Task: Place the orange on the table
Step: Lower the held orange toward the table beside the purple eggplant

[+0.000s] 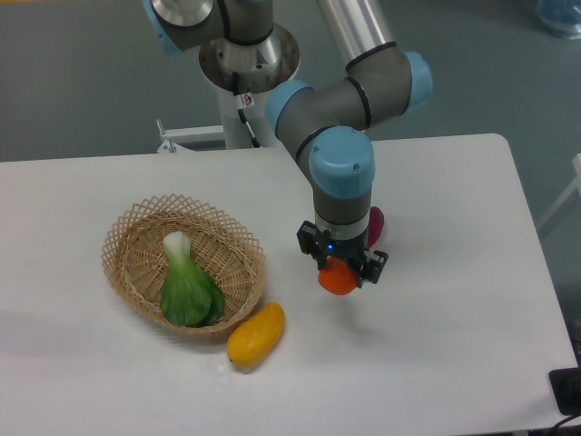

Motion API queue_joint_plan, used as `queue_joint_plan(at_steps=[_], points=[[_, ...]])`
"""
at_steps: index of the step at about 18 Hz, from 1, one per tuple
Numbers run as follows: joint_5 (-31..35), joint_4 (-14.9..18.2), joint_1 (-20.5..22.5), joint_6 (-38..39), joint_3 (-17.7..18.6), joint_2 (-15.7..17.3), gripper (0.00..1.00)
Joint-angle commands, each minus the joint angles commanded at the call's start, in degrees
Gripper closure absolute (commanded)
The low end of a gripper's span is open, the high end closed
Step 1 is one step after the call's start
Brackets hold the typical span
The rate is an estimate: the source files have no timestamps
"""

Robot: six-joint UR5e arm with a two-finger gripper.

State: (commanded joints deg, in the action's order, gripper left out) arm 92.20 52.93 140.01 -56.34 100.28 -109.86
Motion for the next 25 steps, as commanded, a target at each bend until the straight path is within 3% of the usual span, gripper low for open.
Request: queue_joint_plan(at_steps=[5,14,25], points=[[1.92,-2.39,-0.26,-0.62,4.57,0.96,0.27],[3.16,-4.85,-1.76,-2.02,8.7,1.49,0.27],[4.04,-4.94,-2.2,-2.02,8.8,1.41,0.21]])
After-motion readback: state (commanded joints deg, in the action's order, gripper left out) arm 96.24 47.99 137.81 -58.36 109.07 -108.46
